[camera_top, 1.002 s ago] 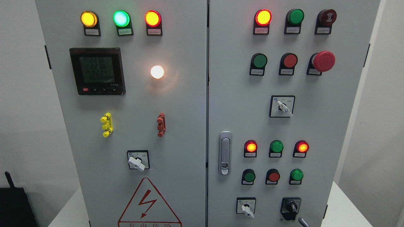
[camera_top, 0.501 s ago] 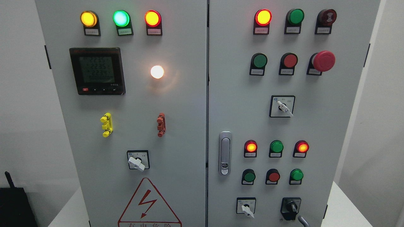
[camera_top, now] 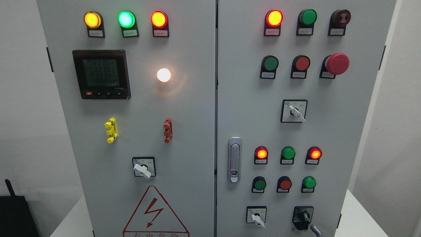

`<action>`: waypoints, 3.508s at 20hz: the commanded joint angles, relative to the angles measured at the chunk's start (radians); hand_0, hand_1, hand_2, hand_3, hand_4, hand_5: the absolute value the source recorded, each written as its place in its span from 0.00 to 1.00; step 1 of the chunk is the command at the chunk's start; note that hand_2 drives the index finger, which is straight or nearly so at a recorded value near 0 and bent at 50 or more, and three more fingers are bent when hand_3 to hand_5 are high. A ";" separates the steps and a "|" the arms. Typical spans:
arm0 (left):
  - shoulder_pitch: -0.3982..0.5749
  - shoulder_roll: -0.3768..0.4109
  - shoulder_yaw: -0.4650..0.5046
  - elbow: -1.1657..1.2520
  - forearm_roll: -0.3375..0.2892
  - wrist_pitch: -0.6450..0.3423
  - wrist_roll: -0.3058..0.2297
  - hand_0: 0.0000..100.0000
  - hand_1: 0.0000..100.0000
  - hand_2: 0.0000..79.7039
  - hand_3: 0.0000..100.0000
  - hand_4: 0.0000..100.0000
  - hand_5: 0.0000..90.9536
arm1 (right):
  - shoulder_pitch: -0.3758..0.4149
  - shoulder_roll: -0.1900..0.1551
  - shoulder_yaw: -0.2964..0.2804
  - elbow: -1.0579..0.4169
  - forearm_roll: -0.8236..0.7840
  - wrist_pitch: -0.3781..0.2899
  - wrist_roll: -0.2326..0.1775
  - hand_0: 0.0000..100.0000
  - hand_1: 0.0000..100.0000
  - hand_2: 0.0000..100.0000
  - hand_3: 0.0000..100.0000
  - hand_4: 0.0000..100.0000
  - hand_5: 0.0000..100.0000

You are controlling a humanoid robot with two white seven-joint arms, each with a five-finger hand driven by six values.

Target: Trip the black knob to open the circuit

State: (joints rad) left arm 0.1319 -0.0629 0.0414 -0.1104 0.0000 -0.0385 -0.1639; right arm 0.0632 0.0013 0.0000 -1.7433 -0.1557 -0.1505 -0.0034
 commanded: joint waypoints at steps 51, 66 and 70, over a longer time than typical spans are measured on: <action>0.000 0.000 0.000 0.000 -0.023 -0.001 0.000 0.12 0.39 0.00 0.00 0.00 0.00 | 0.000 0.028 0.046 -0.010 0.010 0.008 0.002 0.00 0.00 0.00 1.00 0.96 1.00; 0.000 0.000 0.000 0.000 -0.023 0.000 0.000 0.12 0.39 0.00 0.00 0.00 0.00 | -0.003 0.028 0.048 -0.012 0.010 0.011 0.002 0.00 0.00 0.00 1.00 0.96 1.00; 0.000 0.000 0.000 0.000 -0.023 0.000 0.000 0.12 0.39 0.00 0.00 0.00 0.00 | -0.003 0.028 0.049 -0.012 0.010 0.011 0.002 0.00 0.00 0.00 1.00 0.96 1.00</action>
State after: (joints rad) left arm 0.1319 -0.0629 0.0414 -0.1104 0.0000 -0.0401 -0.1636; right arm 0.0615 -0.0002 0.0422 -1.7537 -0.1458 -0.1383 -0.0027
